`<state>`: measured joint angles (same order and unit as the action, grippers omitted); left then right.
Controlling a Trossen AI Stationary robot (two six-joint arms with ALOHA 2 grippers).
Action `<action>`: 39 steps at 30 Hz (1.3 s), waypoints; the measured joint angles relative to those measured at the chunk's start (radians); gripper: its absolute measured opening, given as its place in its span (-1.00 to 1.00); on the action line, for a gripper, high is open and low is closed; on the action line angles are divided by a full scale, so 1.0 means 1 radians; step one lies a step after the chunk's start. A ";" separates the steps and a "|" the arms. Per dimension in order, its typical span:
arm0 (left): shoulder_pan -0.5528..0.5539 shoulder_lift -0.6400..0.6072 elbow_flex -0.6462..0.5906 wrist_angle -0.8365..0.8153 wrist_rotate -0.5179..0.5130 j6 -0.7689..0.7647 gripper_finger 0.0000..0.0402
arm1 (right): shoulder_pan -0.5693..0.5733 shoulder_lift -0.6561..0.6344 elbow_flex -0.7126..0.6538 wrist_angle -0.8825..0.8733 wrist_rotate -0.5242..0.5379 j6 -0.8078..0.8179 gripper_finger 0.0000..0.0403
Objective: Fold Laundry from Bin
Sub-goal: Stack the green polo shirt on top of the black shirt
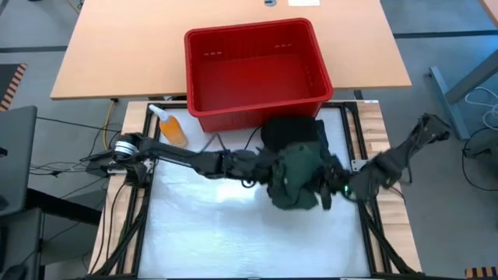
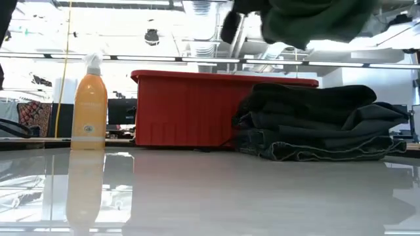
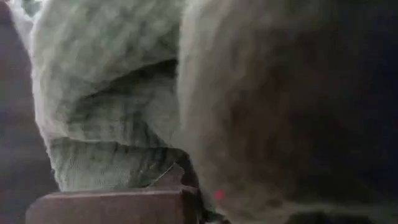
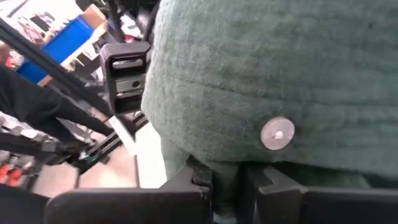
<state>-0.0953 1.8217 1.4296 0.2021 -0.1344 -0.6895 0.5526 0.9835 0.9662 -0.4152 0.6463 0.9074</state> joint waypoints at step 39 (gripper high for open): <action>0.284 0.085 0.002 -0.069 0.119 -0.161 -0.37 | -0.816 -0.096 -0.204 -0.476 -0.478 -0.297 -0.76</action>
<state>0.1891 1.9071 1.4315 0.1329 -0.0157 -0.8500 -0.2638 0.8871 0.7620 -0.8913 0.1687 0.6099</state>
